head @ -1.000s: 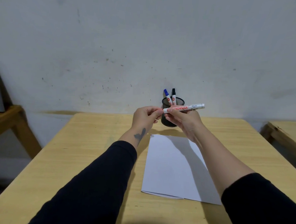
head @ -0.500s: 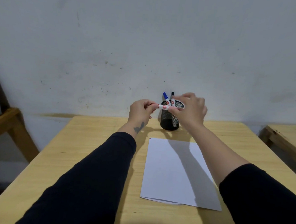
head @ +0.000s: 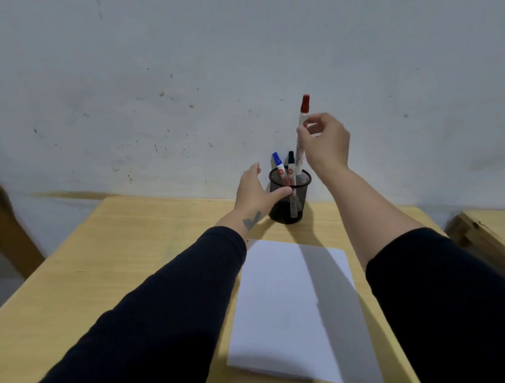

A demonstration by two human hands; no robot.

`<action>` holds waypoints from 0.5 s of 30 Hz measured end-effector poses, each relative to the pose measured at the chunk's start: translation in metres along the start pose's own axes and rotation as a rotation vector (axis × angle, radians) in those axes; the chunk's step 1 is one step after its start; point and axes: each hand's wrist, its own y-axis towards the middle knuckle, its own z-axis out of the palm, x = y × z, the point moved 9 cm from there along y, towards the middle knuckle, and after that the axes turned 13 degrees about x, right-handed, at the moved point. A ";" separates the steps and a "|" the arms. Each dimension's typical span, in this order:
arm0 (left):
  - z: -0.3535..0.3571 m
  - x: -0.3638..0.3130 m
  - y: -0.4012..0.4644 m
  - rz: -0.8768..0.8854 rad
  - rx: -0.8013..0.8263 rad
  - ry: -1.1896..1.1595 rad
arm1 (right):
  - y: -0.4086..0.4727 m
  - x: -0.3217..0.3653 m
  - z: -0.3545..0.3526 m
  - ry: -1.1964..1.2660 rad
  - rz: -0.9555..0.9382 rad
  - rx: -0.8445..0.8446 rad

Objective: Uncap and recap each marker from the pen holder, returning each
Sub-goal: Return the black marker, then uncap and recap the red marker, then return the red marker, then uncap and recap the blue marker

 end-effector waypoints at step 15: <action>0.039 0.024 0.017 0.101 -0.084 -0.126 | -0.002 -0.066 0.048 -0.239 0.189 0.116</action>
